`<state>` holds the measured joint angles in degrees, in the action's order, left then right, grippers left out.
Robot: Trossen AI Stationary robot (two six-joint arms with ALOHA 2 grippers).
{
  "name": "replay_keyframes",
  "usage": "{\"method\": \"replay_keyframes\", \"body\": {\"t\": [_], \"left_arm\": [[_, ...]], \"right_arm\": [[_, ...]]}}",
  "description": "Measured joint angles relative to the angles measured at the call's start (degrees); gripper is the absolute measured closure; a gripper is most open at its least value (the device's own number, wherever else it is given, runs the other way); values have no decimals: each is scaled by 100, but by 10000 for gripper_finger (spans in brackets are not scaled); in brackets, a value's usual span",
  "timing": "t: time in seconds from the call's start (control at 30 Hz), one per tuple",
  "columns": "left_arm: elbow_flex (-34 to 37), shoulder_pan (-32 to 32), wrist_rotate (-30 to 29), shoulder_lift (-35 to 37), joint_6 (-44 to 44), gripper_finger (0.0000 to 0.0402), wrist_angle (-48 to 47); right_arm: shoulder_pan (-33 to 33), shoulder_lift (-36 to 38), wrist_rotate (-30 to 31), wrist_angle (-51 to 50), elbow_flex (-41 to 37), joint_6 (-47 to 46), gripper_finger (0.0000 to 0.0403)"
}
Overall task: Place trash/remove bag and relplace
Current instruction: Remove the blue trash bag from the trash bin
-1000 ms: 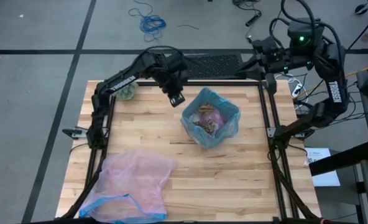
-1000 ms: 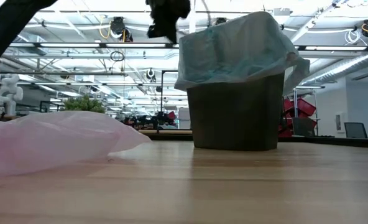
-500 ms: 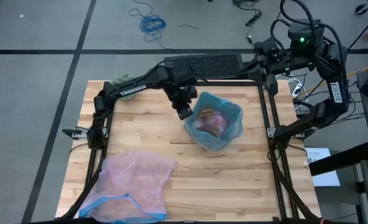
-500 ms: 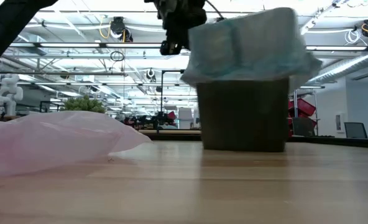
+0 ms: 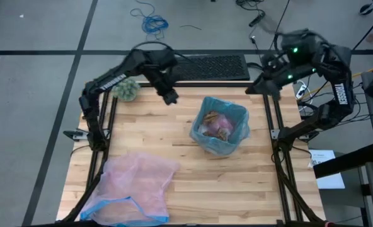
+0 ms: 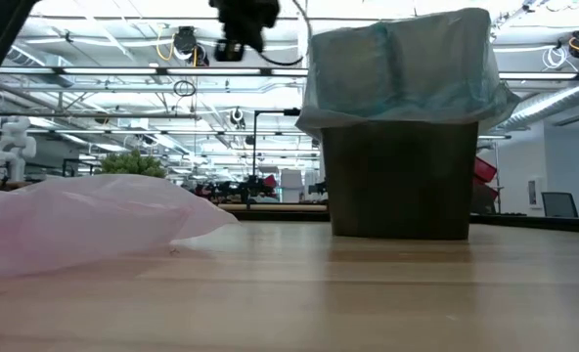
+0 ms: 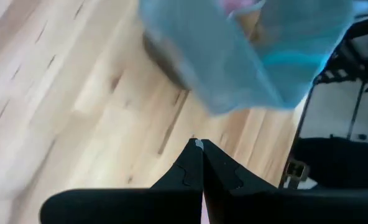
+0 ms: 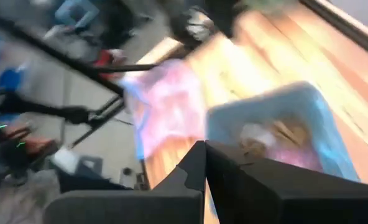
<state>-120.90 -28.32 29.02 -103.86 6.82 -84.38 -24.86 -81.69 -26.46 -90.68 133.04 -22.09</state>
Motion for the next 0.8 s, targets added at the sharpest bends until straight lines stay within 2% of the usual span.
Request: {"method": "replay_keyframes", "body": {"t": [0.07, 0.17, 0.23, 0.37, 0.5, 0.6, 0.67, 0.73, 0.8], "left_arm": [[330, -178, 71, 199, -78, 402, -41], [1072, -446, 362, 570, 70, 402, 388], [1659, -615, 693, 913, 258, 402, 997], [2805, -893, 1670, 1513, 910, 402, 2447], [3738, -988, 2315, 1891, 1556, 402, 3488], [4231, -1039, 2746, 2058, 1755, 402, 3810], [4422, -1068, 2975, 2100, 1837, 402, 3979], [4529, -1093, 3091, 2120, 1947, 402, 4101], [4540, -1103, 3098, 2118, 1990, 402, 4205]], "right_arm": [[291, 104, 315, 143, -195, -548, 403], [852, 195, 774, 103, -355, -1221, 403], [1252, 261, 1313, 78, -592, -1644, 403], [1994, 280, 1985, 75, -1199, -2460, 403], [2607, 427, 2172, 125, -2175, -3370, 403], [3069, 582, 2211, 275, -3007, -4198, 403], [3404, 736, 2320, 810, -3524, -4780, 403], [3748, 950, 2655, 1491, -3940, -5390, 403], [4070, 1115, 3309, 1845, -4243, -6083, 403]]}}
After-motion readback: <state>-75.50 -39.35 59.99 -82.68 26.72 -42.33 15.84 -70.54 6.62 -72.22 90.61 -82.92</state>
